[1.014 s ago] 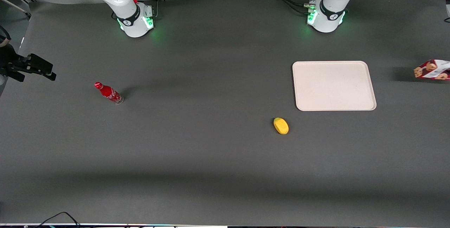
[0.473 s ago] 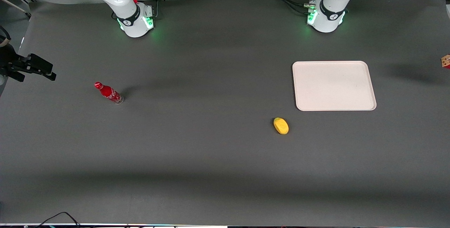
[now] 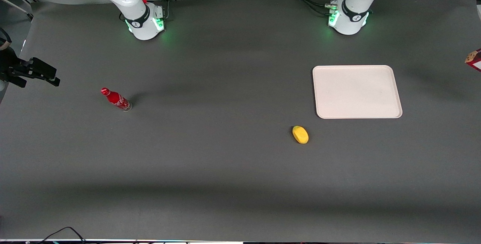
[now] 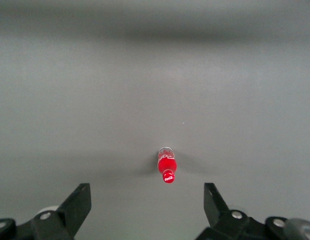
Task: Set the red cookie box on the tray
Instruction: 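Carry the cookie box with the left gripper over the white tray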
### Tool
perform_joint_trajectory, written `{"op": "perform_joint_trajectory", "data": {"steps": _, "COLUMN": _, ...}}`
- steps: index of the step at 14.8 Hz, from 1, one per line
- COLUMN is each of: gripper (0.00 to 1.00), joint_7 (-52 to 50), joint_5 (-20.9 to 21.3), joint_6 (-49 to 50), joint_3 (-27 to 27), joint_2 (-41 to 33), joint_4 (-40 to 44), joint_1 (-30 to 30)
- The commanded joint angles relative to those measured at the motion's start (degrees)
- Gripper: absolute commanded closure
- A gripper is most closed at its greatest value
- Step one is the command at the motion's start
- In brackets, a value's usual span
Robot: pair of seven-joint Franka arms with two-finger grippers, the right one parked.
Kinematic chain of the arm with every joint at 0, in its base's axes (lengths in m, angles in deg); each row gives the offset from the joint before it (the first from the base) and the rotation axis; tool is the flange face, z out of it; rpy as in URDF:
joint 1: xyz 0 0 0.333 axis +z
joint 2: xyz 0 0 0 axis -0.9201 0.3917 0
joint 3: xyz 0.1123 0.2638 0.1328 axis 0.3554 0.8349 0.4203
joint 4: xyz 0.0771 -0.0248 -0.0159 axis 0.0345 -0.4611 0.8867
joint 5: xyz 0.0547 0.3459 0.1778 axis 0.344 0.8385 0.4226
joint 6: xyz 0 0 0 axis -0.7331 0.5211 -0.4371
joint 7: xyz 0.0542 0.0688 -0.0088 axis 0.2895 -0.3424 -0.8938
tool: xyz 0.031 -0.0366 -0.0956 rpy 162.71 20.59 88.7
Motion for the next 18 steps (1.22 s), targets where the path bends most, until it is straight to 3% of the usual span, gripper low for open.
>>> {"op": "perform_joint_trajectory", "data": {"steps": 1, "gripper": 1.0, "joint_7": 11.7, "joint_5": 3.3, "joint_6": 0.3, "joint_3": -4.5, "joint_2": -6.4, "joint_4": -5.1, "joint_1": -0.5}}
{"op": "perform_joint_trajectory", "data": {"steps": 5, "gripper": 1.0, "joint_7": 13.1, "joint_5": 7.9, "joint_6": -3.3, "joint_3": -12.7, "joint_2": -11.5, "joint_4": -13.7, "joint_1": -0.6}}
{"op": "perform_joint_trajectory", "data": {"steps": 9, "gripper": 1.0, "joint_7": 15.5, "joint_5": 8.6, "joint_6": -11.4, "joint_3": -16.3, "joint_2": -18.6, "joint_4": -26.4, "joint_1": -0.6}}
{"op": "perform_joint_trajectory", "data": {"steps": 11, "gripper": 1.0, "joint_7": 16.8, "joint_5": 11.7, "joint_6": -11.8, "joint_3": -18.5, "joint_2": -20.0, "joint_4": -29.7, "joint_1": -1.2}}
{"op": "perform_joint_trajectory", "data": {"steps": 18, "gripper": 1.0, "joint_7": 18.5, "joint_5": 12.4, "joint_6": -21.3, "joint_3": -19.8, "joint_2": -23.0, "joint_4": -45.8, "joint_1": -2.7}}
